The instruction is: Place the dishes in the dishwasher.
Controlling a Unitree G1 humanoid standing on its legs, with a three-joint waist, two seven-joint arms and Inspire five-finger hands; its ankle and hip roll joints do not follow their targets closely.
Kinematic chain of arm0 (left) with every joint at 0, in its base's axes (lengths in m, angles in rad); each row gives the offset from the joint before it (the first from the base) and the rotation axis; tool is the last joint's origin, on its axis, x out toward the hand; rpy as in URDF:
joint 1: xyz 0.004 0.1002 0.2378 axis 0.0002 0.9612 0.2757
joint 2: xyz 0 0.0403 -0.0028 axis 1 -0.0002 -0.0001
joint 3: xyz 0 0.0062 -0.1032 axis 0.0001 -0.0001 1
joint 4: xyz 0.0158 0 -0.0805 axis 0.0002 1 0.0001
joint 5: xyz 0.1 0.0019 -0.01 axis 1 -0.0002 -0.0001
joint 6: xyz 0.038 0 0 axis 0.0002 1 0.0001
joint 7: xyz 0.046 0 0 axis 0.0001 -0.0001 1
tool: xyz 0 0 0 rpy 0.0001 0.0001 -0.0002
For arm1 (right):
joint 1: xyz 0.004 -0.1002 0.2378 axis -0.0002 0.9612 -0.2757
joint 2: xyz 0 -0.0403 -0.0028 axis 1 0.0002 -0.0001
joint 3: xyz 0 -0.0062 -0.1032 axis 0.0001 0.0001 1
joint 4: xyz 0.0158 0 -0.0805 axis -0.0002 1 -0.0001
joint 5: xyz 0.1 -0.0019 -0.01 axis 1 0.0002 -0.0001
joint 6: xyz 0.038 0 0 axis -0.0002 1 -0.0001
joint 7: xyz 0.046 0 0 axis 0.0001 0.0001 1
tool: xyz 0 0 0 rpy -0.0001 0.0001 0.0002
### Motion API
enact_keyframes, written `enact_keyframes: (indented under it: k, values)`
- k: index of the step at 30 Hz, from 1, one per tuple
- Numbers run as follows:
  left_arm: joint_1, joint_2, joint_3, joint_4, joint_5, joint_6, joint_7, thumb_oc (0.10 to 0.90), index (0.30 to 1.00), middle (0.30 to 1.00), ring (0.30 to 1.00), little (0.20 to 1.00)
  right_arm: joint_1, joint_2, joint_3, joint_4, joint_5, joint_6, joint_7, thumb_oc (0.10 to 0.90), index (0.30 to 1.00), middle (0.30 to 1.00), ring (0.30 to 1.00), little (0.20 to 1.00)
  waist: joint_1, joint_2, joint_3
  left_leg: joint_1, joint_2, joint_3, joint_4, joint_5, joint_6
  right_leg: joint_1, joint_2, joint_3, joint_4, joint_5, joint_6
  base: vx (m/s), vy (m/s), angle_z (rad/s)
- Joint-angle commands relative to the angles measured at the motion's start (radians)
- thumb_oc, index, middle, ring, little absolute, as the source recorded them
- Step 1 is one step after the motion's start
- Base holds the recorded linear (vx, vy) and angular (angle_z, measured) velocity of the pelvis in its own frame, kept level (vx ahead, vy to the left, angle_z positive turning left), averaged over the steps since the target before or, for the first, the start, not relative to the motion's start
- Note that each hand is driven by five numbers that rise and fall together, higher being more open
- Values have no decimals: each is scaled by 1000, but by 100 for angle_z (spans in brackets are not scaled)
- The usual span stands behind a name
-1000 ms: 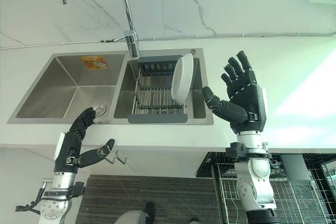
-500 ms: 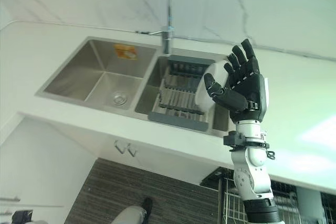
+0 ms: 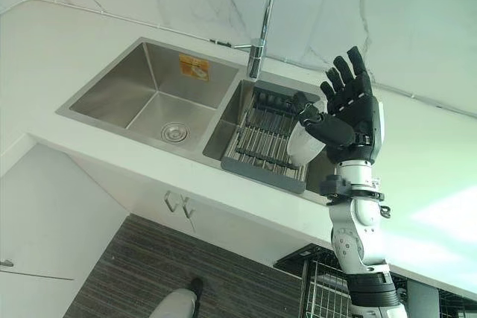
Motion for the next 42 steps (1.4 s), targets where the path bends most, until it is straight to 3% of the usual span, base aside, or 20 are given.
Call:
enact_keyframes:
  k: [1, 4, 6, 9, 11, 18, 21, 29, 42]
  values:
    - [-4, 63, -69, -70, 144, 46, -141, 800, 900, 900, 900, 900, -40, -45, -50, -103, 2, -101, 19, 800, 900, 900, 900, 900, -10, 25, -34, 58, 66, 38, -2, -95, -32, -26, -48, 27, 50, -13, 70, 21, 43, -9]
    - [-19, 107, -189, -49, 265, 167, -275, 800, 900, 900, 900, 900, -25, -45, -31, -91, -14, -139, 56, 800, 900, 900, 900, 900, -46, 43, -24, 75, 75, 77, -2, -105, -24, -32, -49, 51, 50, -1, 73, 59, 109, -25]
    - [-27, 122, -226, -31, 297, 192, -304, 800, 900, 900, 900, 900, -25, -45, -22, -93, -19, -151, 79, 800, 900, 900, 900, 900, -60, 49, -21, 82, 78, 89, -2, -110, -22, -34, -51, 60, 50, 2, 75, 45, 87, -27]
    - [-42, 143, -276, 19, 330, 292, -380, 800, 900, 900, 900, 900, -32, -46, -7, -108, -40, -149, 91, 800, 900, 900, 900, 900, -81, 56, -21, 95, 81, 108, -2, -119, -18, -37, -55, 77, 50, 6, 80, 66, 103, -36]
    - [-77, 159, -345, 99, 438, 349, -436, 800, 900, 900, 900, 900, -52, -46, 10, -107, -40, -128, 77, 800, 900, 900, 900, 900, -112, 59, -23, 114, 85, 133, -2, -133, -13, -39, -61, 99, 50, 10, 88, 127, 129, -39]
    - [-129, 174, -442, 129, 505, 383, -420, 800, 900, 900, 900, 900, -54, -24, 19, -117, -58, -117, 39, 800, 900, 900, 900, 900, -149, 63, -11, 136, 75, 157, -2, -152, 14, -21, -67, 129, 50, 19, 96, 60, 70, -18]
    - [-131, 183, -435, 141, 490, 398, -418, 800, 900, 900, 900, 900, -54, -24, 19, -110, -41, -100, 38, 800, 900, 900, 900, 900, -152, 62, -8, 143, 66, 159, -2, -160, 24, -14, -72, 135, 50, 21, 101, 51, 66, -2]
    - [-143, 200, -442, 152, 513, 410, -435, 800, 900, 900, 900, 900, -74, -4, 55, -51, -2, -39, 55, 800, 900, 900, 900, 900, -144, 63, -11, 146, 43, 146, -2, -168, 45, -5, -81, 143, 50, 26, 107, 13, 16, 0]
    - [-121, 206, -445, 135, 498, 419, -464, 800, 900, 900, 900, 900, -137, 41, 89, 132, 11, -63, -10, 800, 900, 900, 900, 900, -102, 61, -12, 138, 30, 132, -2, -166, 44, -17, -104, 126, 50, 35, 119, 2, 2, 2]
